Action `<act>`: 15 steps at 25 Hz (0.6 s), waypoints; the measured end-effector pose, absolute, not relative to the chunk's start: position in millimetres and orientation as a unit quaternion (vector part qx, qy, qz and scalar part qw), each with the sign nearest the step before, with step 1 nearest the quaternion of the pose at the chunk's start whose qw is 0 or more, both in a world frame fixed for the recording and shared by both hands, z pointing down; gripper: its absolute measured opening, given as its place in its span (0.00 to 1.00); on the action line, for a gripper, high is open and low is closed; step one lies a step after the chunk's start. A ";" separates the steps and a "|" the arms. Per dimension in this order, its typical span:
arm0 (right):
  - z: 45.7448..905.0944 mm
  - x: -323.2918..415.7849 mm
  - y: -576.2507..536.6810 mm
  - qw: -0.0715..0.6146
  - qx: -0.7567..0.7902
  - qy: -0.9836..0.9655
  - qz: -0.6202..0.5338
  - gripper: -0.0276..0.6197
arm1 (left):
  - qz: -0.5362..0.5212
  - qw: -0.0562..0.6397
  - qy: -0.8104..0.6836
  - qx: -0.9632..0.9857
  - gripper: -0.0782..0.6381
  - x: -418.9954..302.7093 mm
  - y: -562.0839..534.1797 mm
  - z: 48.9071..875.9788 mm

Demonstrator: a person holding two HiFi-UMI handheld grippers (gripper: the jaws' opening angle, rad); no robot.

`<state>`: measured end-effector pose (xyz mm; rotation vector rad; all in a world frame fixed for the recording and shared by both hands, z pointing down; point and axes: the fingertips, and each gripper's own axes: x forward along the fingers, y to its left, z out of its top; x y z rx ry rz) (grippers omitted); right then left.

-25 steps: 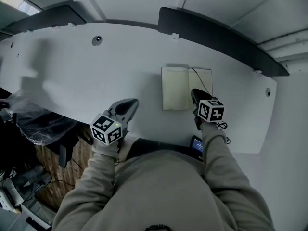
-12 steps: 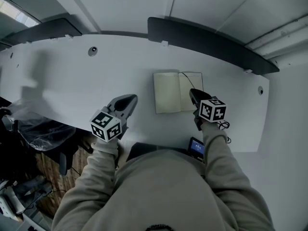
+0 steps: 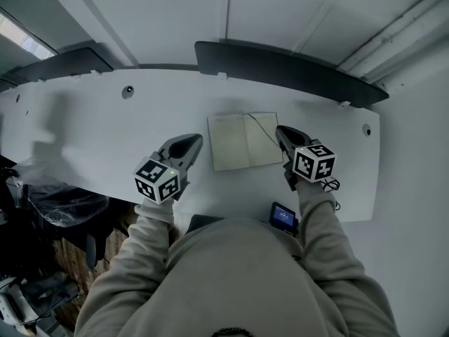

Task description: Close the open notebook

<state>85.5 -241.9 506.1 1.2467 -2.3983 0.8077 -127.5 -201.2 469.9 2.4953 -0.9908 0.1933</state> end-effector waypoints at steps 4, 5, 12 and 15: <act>478.7 106.1 -234.1 0.143 0.442 -0.845 0.264 0.07 | 0.066 0.202 -0.351 0.912 0.11 -104.5 -207.5 446.0; 472.5 111.9 -232.1 0.138 0.445 -0.846 0.260 0.07 | 0.063 0.199 -0.349 0.914 0.11 -99.3 -208.9 440.1; 437.1 150.6 -219.3 0.105 0.464 -0.846 0.242 0.07 | 0.058 0.169 -0.318 0.931 0.11 -56.9 -215.3 404.9; 424.5 167.8 -213.7 0.094 0.469 -0.846 0.234 0.07 | 0.057 0.156 -0.309 0.936 0.11 -37.3 -216.8 393.3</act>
